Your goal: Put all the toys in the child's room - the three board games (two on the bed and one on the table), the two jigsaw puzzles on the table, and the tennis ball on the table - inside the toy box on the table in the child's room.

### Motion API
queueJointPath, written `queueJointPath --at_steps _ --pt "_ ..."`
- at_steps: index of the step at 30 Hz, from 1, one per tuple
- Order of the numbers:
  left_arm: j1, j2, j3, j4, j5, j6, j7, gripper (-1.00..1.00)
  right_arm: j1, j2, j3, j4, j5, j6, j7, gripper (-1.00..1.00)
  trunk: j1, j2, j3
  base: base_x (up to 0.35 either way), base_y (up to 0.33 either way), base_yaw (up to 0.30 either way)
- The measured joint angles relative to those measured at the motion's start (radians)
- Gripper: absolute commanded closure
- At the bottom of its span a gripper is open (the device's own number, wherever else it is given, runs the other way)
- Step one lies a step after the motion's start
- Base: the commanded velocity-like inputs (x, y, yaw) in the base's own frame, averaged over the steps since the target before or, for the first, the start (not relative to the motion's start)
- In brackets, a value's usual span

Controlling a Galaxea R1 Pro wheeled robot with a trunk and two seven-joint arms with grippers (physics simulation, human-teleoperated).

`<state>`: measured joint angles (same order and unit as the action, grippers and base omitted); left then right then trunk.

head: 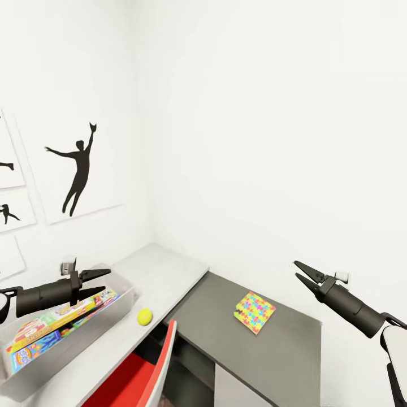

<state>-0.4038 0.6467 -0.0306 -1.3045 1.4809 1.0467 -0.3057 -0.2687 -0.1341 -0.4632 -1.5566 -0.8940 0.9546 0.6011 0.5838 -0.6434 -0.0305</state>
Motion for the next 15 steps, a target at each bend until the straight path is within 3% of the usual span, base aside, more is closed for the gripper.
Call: queueJointPath --at_steps 15 --pt "0.0 0.0 -0.002 0.0 0.0 0.0 0.0 -1.0 0.0 -0.001 0.0 0.0 0.0 0.0 -0.001 -1.0 0.0 -0.001 0.019 0.0 0.0 -0.149"
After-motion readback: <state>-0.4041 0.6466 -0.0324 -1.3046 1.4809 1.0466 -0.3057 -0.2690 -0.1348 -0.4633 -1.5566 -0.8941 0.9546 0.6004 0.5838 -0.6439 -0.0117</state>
